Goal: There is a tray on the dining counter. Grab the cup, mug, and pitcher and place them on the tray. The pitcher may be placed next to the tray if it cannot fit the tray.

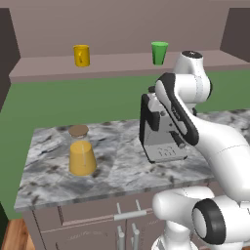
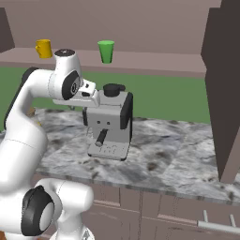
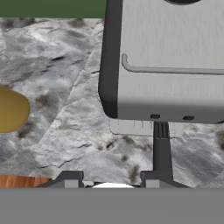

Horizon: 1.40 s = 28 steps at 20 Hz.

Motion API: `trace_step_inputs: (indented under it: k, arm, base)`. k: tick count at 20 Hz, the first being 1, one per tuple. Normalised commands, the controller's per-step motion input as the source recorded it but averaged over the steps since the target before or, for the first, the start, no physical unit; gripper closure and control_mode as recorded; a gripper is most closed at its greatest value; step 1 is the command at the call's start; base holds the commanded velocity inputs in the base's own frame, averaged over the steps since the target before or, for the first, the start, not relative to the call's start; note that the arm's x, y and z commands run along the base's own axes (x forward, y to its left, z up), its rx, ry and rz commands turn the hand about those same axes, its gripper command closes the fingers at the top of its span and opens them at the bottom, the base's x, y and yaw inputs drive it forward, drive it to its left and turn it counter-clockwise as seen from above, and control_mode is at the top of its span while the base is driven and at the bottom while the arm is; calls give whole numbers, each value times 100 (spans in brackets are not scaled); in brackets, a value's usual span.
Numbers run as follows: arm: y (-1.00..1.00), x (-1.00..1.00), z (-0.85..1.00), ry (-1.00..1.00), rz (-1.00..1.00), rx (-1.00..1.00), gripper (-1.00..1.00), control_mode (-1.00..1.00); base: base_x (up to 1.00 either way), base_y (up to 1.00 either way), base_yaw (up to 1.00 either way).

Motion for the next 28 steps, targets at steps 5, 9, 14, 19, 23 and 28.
trace_step_inputs:
  k: [5, 9, 14, 19, 23, 28]
  arm:
    - [0, 0, 0, 0, 0, 0, -100, -100]
    - [0, 0, 0, 0, 0, 0, -100, -100]
    - [0, 1, 0, -1, 0, 0, -100, -100]
    - [-2, -2, 24, -7, 0, 0, -100, -100]
    - [-15, -19, 42, -11, 0, 0, -100, -100]
    - [-23, -27, 47, -15, 0, 0, -100, -100]
  base:
    - [0, 0, 0]
    - [0, 0, 0]
    - [0, 0, 0]
    - [0, 0, 0]
    - [0, 0, 0]
    - [0, 0, 0]
